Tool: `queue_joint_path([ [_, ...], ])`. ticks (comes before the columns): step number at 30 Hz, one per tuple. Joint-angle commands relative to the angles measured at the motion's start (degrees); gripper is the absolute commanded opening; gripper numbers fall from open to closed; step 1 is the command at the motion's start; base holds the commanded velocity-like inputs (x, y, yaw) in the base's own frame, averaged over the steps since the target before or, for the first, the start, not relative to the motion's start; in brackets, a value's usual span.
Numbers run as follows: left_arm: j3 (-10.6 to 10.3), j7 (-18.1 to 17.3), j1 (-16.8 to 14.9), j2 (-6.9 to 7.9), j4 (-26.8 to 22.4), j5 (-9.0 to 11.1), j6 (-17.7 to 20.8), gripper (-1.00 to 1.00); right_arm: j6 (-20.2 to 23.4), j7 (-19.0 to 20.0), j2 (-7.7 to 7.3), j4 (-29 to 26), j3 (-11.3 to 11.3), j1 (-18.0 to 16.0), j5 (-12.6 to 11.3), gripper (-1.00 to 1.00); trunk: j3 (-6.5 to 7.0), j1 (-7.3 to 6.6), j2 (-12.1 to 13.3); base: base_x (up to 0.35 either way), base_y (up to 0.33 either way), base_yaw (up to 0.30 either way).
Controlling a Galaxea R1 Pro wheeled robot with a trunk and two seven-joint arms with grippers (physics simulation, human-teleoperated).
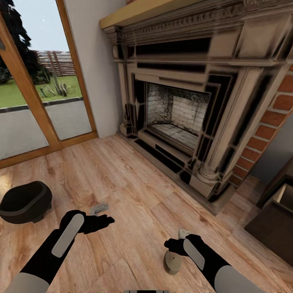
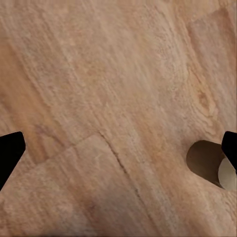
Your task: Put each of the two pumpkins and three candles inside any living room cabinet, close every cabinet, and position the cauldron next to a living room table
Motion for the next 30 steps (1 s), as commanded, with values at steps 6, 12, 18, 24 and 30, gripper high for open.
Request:
queue_joint_path([
  [6, -0.1, 2.1, 0.0, 0.19, -0.1, 0.3, -0.1, 1.00, 0.0, -0.5, -0.06, -0.1, 0.2, 0.0, -0.6, 1.00, -1.39, 0.14, -0.1, 0.000, 0.000, 0.000],
  [12, -0.1, 6.6, 0.0, 0.41, -0.2, 0.3, -0.1, 1.00, -1.8, -0.5, -0.12, -0.1, 0.2, 0.0, -0.6, 1.00, -2.72, 0.29, -0.2, 0.000, 0.000, 0.000],
  [18, -0.1, 9.0, 0.1, 0.33, -1.9, 0.5, -0.1, 1.00, -2.4, -0.3, -1.13, -1.3, 0.0, 0.0, -0.9, 1.00, -4.05, 0.45, -0.3, 0.000, 0.000, 0.000],
  [24, -0.1, 9.2, 0.2, 0.47, -3.2, 0.5, 0.0, 1.00, 5.2, -0.8, -6.89, -4.6, -0.1, -0.3, -1.4, 1.00, -5.37, 0.60, -0.3, 0.000, 0.000, 0.000],
  [30, -0.1, 9.3, 0.2, 0.31, -3.3, 0.5, 0.0, 1.00, 8.0, -1.3, -7.91, -1.1, -0.1, -0.8, -1.5, 1.00, -6.70, 0.76, -0.4, 0.000, 0.000, 0.000],
])
